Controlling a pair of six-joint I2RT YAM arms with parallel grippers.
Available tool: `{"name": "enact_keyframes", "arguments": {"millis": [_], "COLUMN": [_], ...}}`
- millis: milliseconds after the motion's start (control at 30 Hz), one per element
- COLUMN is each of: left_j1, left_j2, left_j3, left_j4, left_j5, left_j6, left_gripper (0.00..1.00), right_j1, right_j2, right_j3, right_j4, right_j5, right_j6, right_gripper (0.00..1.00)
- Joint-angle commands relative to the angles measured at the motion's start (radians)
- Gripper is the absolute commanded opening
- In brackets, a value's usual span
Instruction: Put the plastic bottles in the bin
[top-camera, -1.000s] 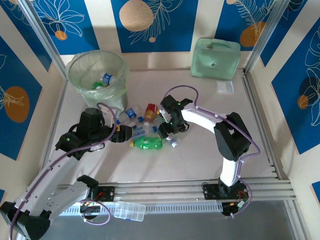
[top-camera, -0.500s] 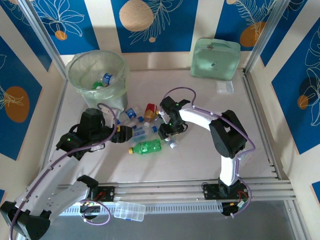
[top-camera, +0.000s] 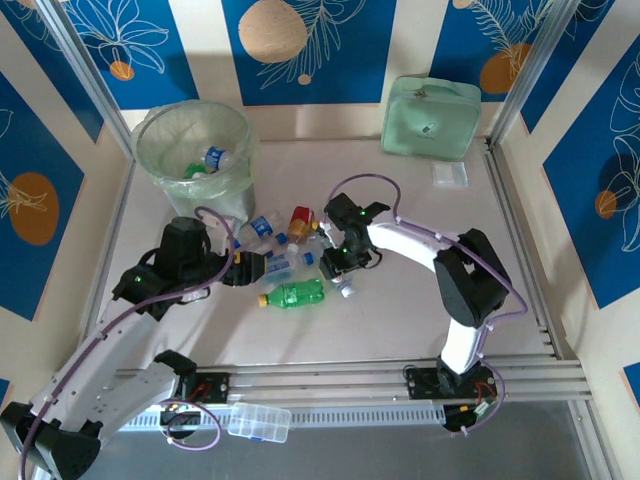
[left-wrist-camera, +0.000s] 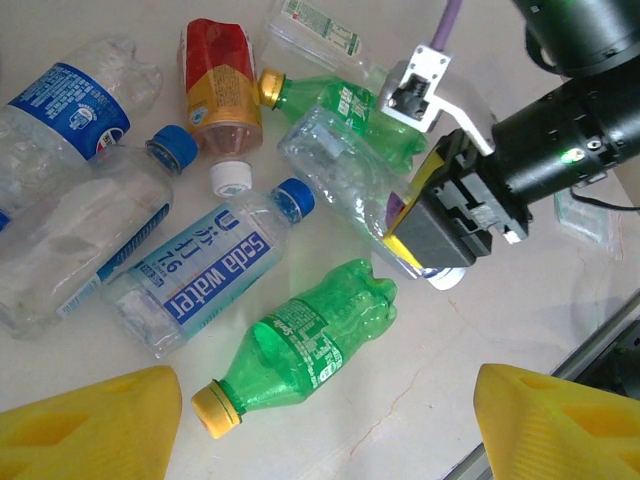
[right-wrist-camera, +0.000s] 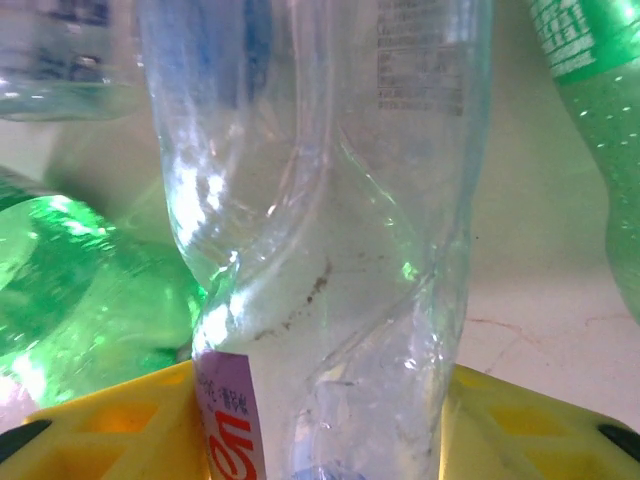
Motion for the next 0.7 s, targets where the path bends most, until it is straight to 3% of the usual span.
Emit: {"name": "enact_keyframes", "arguments": {"millis": [0, 333, 533, 667], "left_j1": [-0.008, -0.008, -0.007, -0.009], "left_j2": [-0.005, -0.039, -0.085, -0.131], "left_j3": [-0.009, -0.009, -0.022, -0.094], "left_j4": [0.011, 0.007, 0.055, 0.222], "left_j5": [-0.019, -0.074, -0.161, -0.073], "left_j6": [0.031, 0.008, -0.115, -0.187], "left_gripper": [0.77, 0.78, 0.79, 0.8], "right_j1": [0.02, 0.051, 0.103, 0.159], "right_j2": [-0.068, -0.225, -0.333, -0.403], "right_j3": [-0.023, -0.075, -0.128, -0.163], "right_j4": [-0.003, -0.014, 0.036, 0.079], "right_j5": [-0.01, 0.048, 0.09, 0.118], "right_j6": [-0.001, 0.03, 0.063, 0.069], "right_gripper": [0.52, 0.52, 0.51, 0.51]}}
